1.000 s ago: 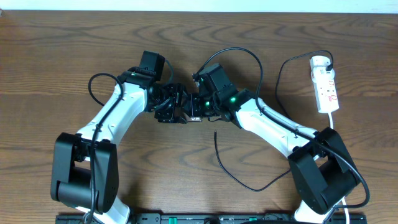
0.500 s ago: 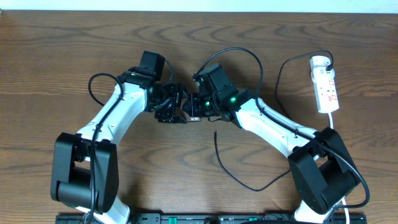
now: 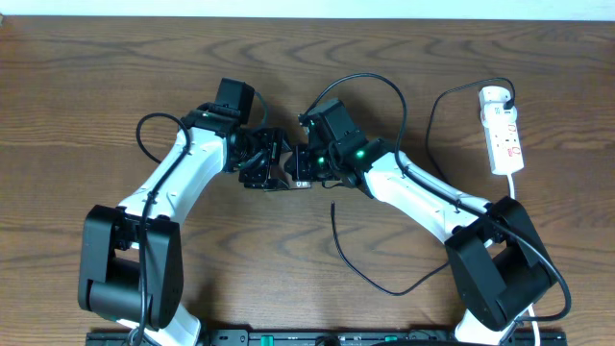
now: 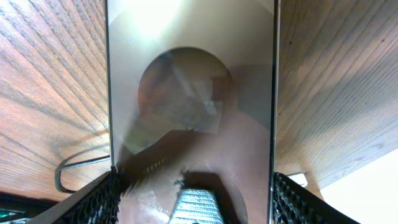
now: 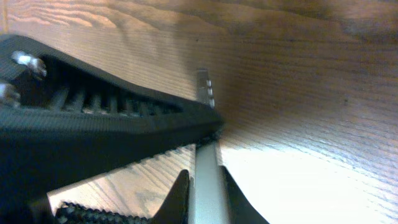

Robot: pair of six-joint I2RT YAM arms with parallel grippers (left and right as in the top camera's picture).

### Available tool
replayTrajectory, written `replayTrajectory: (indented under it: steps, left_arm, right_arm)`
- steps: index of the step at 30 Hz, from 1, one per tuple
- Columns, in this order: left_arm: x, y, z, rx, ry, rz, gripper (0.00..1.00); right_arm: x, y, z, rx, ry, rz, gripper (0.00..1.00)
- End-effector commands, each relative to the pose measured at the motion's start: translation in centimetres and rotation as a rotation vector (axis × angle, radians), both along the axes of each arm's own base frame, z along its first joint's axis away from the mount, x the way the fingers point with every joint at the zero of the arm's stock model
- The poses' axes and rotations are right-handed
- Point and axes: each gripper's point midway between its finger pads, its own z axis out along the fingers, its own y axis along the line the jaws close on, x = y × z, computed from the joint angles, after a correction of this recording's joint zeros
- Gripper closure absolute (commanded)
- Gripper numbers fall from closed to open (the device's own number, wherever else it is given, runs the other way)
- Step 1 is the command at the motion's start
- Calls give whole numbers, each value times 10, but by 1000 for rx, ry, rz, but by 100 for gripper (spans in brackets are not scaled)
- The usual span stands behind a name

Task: Plug charger to phone and switch on socket
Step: 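Lift the phone with both grippers and turn it upright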

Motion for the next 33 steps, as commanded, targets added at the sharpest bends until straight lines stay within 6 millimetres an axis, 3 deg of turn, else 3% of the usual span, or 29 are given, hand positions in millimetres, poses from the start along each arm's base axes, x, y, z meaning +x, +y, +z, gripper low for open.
replayTrajectory:
  steps: [1, 3, 6, 13, 15, 18, 26, 33]
  left_arm:
    - [6, -6, 21, -30, -48, -3, 93]
    - [6, -6, 21, -30, -50, -6, 92]
    - [6, -6, 21, -29, -54, -12, 83]
    - [6, -6, 21, -28, -61, -21, 43]
    - [6, -6, 21, -27, -63, -23, 27]
    - [7, -5, 21, -27, -63, -22, 14]
    - [11, -7, 24, -40, -88, -31, 10]
    - [32, -15, 36, -85, -198, -41, 9]
  right_arm:
    - [0, 8, 6, 17, -15, 19, 94]
    - [0, 8, 6, 19, -17, 19, 98]
    - [1, 8, 7, 20, -19, 19, 99]
    - [2, 7, 7, 21, -19, 16, 99]
    - [5, 5, 7, 21, -20, 7, 99]
    - [13, -3, 8, 28, -22, -15, 99]
    - [45, -26, 24, 119, -1, -106, 99]
    - [80, -45, 50, 252, 21, -225, 99]
